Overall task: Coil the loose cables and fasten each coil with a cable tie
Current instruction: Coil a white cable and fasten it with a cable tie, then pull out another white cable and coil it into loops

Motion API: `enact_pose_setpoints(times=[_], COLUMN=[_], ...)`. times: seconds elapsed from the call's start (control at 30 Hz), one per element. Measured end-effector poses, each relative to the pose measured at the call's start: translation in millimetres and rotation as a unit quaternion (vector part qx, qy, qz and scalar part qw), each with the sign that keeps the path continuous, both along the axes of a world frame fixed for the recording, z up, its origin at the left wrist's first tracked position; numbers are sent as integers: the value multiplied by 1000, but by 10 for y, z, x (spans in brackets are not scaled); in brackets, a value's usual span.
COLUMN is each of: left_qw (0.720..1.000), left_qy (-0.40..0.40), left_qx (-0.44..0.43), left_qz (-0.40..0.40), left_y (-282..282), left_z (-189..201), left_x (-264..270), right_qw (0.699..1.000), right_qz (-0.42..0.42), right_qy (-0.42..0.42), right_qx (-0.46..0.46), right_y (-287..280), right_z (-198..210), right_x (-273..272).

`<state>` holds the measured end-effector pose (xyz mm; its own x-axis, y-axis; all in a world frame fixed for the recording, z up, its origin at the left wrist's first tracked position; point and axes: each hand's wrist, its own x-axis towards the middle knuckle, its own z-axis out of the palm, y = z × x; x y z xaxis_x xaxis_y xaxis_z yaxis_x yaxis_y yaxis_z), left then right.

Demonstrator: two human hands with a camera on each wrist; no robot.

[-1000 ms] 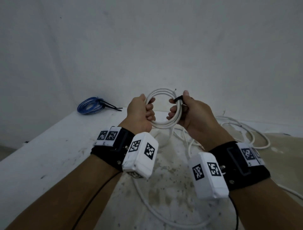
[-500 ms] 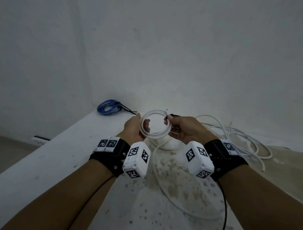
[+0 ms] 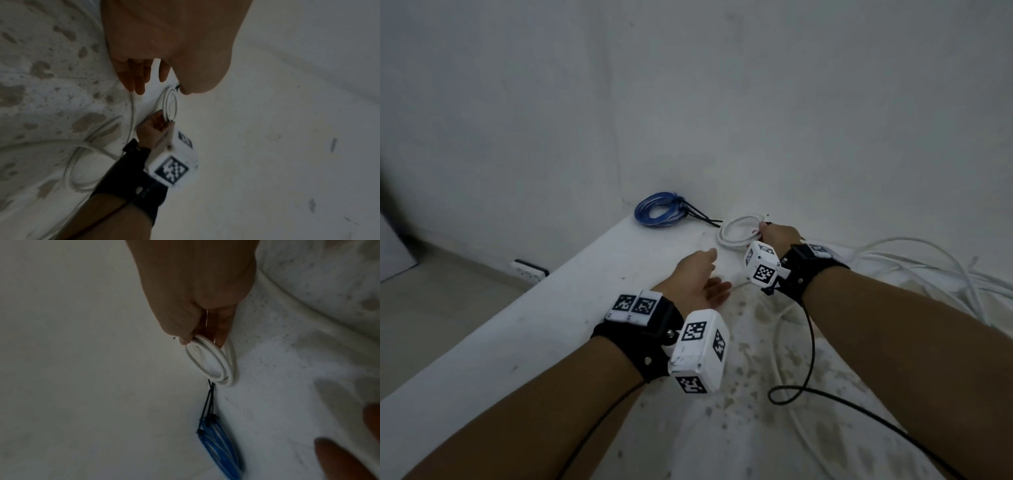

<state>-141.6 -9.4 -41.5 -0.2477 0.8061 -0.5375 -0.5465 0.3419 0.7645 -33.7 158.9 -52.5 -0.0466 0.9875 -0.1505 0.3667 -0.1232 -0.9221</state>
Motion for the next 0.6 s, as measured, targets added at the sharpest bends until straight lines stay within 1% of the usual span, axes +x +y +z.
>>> enact_pose_setpoints(times=[0.03, 0.07, 0.1, 0.13, 0.2, 0.27, 0.33, 0.37, 0.4, 0.5, 0.6], left_qw=[1000, 1000, 1000, 1000, 1000, 999, 999, 999, 999, 999, 999], left_qy=[4, 9, 14, 19, 23, 21, 17, 14, 12, 15, 20], left_qx=[2, 6, 8, 10, 14, 19, 20, 20, 19, 19, 22], left_qz=[-3, -5, -6, -8, -9, -15, -21, -23, -24, -23, -19], left_y=[4, 11, 20, 28, 25, 20, 13, 7, 4, 3, 9], left_z=[-8, -26, -44, -60, -71, -66, -61, -57, -56, -54, -68], left_x=[0, -2, -1, 0, 0, -9, -24, -31, -36, -30, -28], right_qw=[993, 988, 989, 994, 997, 998, 981, 966, 952, 927, 920], right_qz=[28, 20, 58, 68, 58, 30, 17, 18, 33, 57, 66], right_qy=[-100, -145, -120, -76, -36, -46, -165, -227, -272, -341, -355], right_qx=[58, 49, 55, 44, 26, 39, 99, 126, 137, 146, 152], right_y=[-43, -28, -2, 63, 114, 133, 155, 116, 81, -20, 27], right_z=[-38, -49, -90, -98, -111, -128, -166, -158, -155, -125, -141], right_x=[-5, -30, -20, 12, 52, 49, -7, -51, -98, -178, -200])
